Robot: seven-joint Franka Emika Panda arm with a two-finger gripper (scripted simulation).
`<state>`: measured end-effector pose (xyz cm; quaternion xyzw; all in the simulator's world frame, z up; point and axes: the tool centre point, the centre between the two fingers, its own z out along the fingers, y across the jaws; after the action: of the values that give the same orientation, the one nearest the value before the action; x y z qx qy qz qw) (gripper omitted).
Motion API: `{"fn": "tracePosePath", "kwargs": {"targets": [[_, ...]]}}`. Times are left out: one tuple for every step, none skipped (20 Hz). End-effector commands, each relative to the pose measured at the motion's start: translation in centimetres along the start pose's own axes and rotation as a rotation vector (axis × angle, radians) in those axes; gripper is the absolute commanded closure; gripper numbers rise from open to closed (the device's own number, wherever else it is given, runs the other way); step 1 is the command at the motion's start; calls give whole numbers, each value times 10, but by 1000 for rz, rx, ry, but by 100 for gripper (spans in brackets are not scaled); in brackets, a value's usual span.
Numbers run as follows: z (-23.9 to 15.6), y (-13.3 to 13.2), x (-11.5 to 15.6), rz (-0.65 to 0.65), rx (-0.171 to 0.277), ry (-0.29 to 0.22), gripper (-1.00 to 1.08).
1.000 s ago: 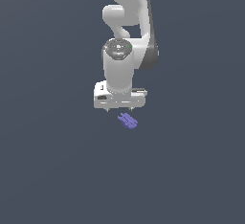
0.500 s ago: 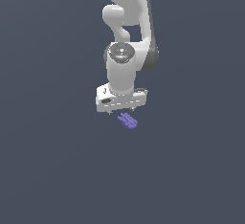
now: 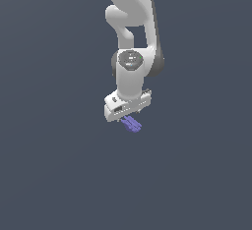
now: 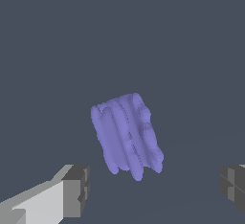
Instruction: Pick up the object and move it to a goal position.
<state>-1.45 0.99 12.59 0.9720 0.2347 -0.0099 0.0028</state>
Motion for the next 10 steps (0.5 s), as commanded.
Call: {"fn": "tracePosePath", "kwargs": {"targets": [[6,-5,1,-76,-1,5,-92],[8,-6,1,-102,-1,6,-92],[10,-8,1,-127,-1,8,-92],[12,-10,1,-150,-1,9,-92],[13,-11,1,-172,-1,11,-92],[15,-12,1,-192,-2,12,-92],[16,-14,1,-211,-2,13,-92],[18,-15,2,-227,-2,15,-92],[19,-16,2,-243,-2,16,-92],[20,-17,2,-256,-2,17,-92]]}}
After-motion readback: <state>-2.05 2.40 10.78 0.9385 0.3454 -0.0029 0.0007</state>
